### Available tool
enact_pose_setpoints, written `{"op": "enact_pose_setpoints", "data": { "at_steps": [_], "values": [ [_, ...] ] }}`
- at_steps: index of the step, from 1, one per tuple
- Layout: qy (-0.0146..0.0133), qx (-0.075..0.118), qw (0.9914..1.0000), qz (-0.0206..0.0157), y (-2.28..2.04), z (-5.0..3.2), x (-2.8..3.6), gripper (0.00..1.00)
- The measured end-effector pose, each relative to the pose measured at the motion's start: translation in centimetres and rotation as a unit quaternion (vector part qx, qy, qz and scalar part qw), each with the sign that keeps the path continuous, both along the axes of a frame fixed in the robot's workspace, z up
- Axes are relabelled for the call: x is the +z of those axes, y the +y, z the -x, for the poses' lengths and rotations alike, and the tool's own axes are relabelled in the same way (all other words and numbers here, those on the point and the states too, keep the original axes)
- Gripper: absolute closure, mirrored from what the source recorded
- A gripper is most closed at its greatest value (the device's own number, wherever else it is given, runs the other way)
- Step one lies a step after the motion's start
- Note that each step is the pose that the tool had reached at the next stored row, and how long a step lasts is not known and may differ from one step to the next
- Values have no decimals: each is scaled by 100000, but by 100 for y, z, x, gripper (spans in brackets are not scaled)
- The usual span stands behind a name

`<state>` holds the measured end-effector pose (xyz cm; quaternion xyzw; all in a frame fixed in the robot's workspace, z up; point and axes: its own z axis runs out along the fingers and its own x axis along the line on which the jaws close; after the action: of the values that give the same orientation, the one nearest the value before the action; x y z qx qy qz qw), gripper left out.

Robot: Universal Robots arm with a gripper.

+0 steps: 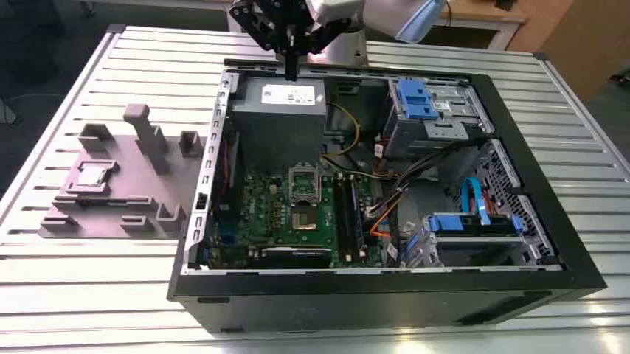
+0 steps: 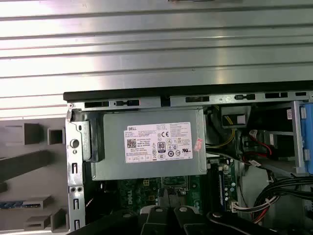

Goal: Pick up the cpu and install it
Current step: 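Reach for the cpu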

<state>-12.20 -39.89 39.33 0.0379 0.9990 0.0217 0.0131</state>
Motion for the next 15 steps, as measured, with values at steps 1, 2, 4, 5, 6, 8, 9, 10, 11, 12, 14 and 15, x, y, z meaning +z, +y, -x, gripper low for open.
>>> {"op": "enact_pose_setpoints", "data": {
  "at_steps": [1, 2, 4, 5, 6, 8, 9, 10, 11, 12, 14, 15],
  "values": [
    [0, 0, 100000, 1, 0, 0, 0, 90],
    [1, -1, 100000, 2, 0, 0, 0, 90],
    [0, 4, 100000, 0, 0, 0, 0, 90],
    [0, 3, 100000, 0, 0, 0, 0, 90],
    [0, 0, 100000, 3, 0, 1, 0, 90],
    [1, 0, 100000, 4, 0, 1, 0, 90],
    [0, 1, 100000, 2, 0, 1, 0, 90],
    [-1, 1, 100000, 0, 0, 1, 0, 90],
    [0, -2, 100000, 1, 0, 1, 0, 90],
    [0, -1, 100000, 0, 0, 2, 0, 90],
    [1, -2, 100000, 3, 0, 3, 0, 90],
    [1, -2, 100000, 3, 0, 3, 0, 90]
  ]
}}
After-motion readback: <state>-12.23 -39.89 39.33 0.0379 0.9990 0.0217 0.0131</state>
